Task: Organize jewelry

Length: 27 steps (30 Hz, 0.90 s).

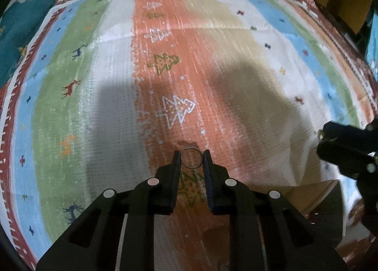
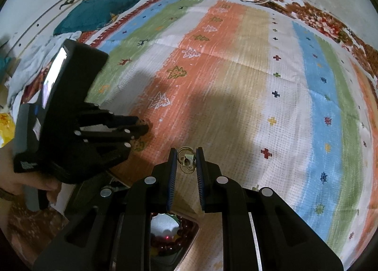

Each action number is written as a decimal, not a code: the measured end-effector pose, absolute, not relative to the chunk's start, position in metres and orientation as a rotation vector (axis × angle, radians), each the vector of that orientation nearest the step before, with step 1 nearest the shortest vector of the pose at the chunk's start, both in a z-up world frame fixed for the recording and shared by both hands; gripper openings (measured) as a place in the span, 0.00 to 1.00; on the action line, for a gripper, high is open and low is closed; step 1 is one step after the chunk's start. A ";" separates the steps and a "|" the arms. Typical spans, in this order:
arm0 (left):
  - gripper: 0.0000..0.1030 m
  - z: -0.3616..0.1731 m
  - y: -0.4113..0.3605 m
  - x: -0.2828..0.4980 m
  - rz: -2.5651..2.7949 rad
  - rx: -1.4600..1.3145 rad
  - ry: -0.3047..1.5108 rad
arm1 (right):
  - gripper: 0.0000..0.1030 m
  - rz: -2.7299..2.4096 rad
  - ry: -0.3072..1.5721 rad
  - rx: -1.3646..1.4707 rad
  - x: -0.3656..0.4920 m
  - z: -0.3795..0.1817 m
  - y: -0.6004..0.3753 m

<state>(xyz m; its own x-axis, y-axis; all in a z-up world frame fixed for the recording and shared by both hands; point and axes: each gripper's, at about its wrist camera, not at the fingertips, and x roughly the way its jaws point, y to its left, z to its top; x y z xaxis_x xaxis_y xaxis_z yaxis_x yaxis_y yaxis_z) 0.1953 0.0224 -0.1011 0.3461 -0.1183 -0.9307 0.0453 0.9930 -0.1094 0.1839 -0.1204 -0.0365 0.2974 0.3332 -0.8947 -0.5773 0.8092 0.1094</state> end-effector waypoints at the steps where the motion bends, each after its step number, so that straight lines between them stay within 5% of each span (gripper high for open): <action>1: 0.18 -0.097 0.023 0.194 -0.108 -0.080 1.204 | 0.16 0.615 1.108 -0.250 0.182 -0.034 -0.121; 27: 0.18 -0.009 0.009 0.107 -0.176 -0.113 0.957 | 0.16 0.680 1.013 -0.226 0.125 -0.004 -0.142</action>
